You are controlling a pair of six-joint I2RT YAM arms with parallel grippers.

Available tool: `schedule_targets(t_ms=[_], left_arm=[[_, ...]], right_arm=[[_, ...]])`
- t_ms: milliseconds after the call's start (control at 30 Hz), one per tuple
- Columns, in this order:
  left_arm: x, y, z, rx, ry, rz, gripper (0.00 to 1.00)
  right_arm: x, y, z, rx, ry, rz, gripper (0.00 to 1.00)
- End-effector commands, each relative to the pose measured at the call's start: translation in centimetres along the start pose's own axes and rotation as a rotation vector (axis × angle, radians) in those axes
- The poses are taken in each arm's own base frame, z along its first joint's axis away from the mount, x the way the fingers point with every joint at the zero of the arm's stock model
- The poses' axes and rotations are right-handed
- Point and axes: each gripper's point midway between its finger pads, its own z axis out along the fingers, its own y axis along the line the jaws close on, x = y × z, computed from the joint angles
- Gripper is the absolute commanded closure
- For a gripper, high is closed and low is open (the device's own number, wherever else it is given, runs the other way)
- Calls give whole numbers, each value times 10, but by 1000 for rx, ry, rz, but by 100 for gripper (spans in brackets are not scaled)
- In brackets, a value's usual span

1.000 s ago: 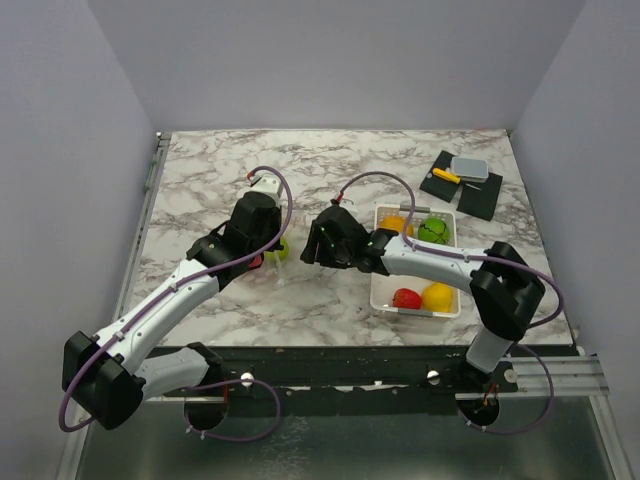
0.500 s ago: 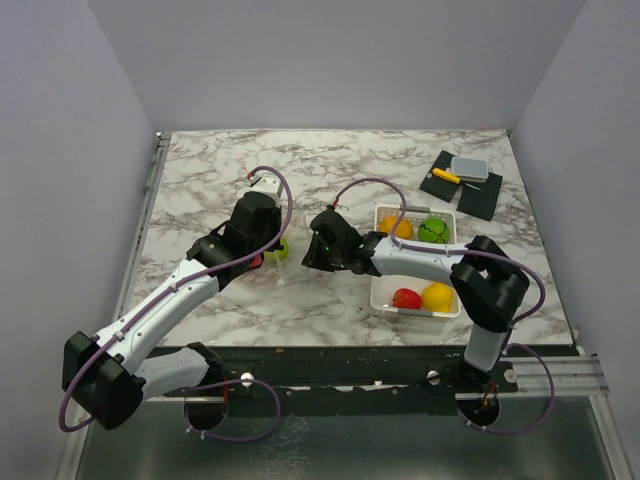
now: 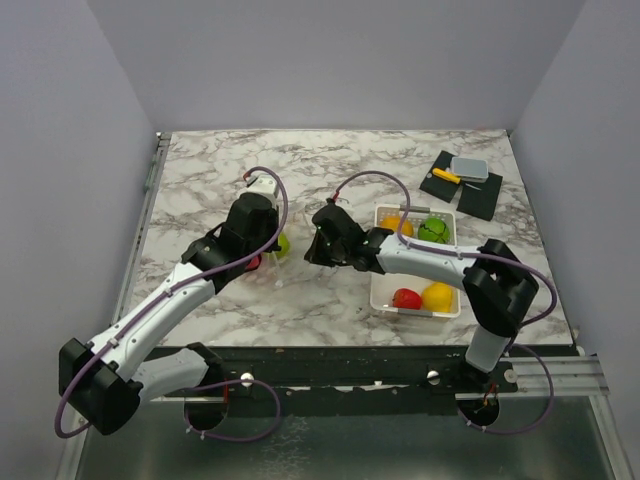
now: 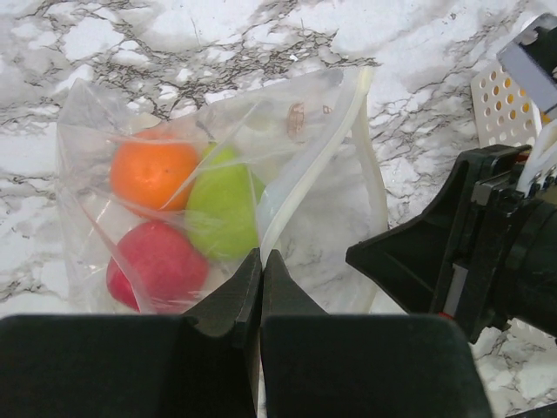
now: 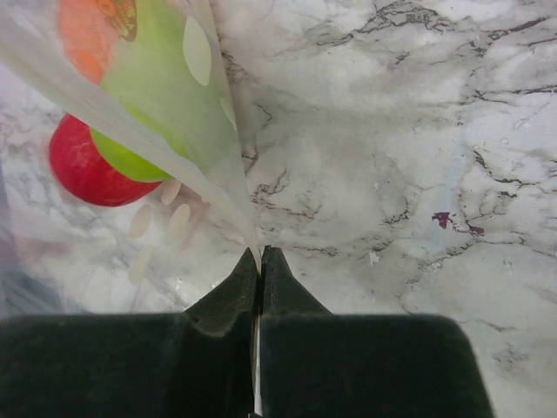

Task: Place the food in the zip-top bag and seal the zipper
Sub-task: Adjust the zipper food storage bag at the center of the board.

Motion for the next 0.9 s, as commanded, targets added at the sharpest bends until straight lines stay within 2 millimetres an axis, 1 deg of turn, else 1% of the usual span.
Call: schedule_targets(t_ms=[0, 167, 267, 367, 467, 567, 667, 767, 867], left_arm=[[-26, 3, -23, -10, -67, -33, 100], [-39, 1, -39, 8, -53, -12, 100], [-44, 6, -48, -13, -55, -2, 100], [-52, 18, -59, -63, -84, 9, 100], [-56, 31, -70, -127, -88, 22, 100], [-59, 37, -77, -153, -96, 24, 100], [-63, 37, -80, -155, -105, 19, 100], [-59, 34, -75, -142, -88, 17, 100], [-50, 30, -68, -125, -57, 10, 100]], right_arm=[[-30, 21, -34, -36, -74, -72, 99], [-51, 34, -67, -81, -128, -161, 99], [-62, 41, -86, -98, -151, -204, 99], [-72, 39, -101, -76, -185, -226, 99], [-81, 30, -112, -35, -224, -241, 99], [-83, 21, -115, -2, -236, -259, 99], [-79, 11, -110, 36, -228, -263, 99], [-72, 5, -103, 48, -216, -256, 99], [-70, 3, -100, 51, -213, -249, 99]])
